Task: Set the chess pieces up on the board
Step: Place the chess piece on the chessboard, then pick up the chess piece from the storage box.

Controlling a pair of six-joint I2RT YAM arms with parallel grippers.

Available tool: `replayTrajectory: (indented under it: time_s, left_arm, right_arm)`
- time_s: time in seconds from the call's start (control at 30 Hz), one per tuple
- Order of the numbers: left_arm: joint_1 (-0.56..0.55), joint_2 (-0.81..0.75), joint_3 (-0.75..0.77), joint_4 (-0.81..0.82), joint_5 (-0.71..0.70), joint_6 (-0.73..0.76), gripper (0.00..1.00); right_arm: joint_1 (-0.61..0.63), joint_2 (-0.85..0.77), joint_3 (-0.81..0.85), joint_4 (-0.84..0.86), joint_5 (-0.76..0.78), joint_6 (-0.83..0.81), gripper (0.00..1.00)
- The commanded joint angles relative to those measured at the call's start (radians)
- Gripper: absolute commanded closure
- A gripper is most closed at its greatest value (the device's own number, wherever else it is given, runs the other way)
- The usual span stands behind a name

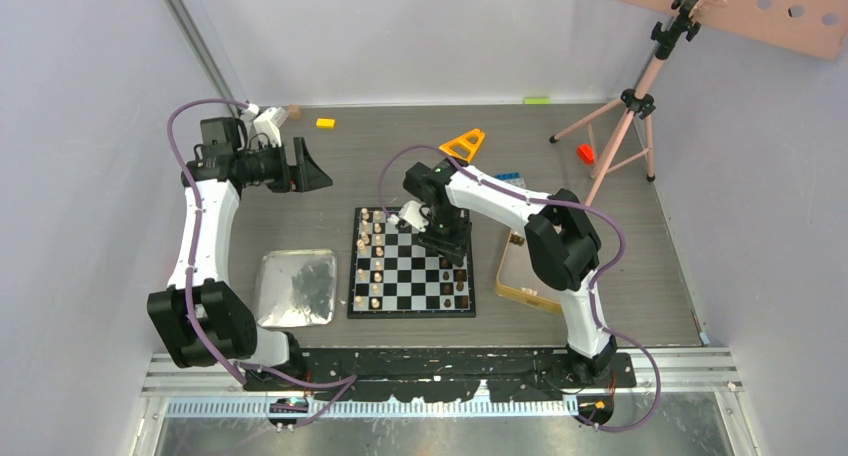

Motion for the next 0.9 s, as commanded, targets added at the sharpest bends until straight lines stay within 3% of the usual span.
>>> replayTrajectory:
  time_s: [0.0,0.4,0.7,0.87]
  left_arm:
    - [0.01,-0.024,0.0,0.012,0.027,-0.012,0.15]
    - [0.008,0.011,0.018,0.021,0.049,-0.013,0.14]
    - [-0.045,0.042,0.033,0.051,0.063,0.005,0.15]
    - [-0.094,0.069,0.045,0.085,0.064,-0.004,0.15]
  right_arm:
    - [-0.004,-0.067,0.047,-0.006,-0.012,0.029,0.54]
    - [-0.151,-0.317,-0.04,0.025,-0.196,0.054,0.55]
    - [-0.464,-0.524,-0.367,0.199,-0.253,-0.03,0.52]
    - [-0.527,-0.576,-0.559,0.365,-0.23,-0.156,0.51]
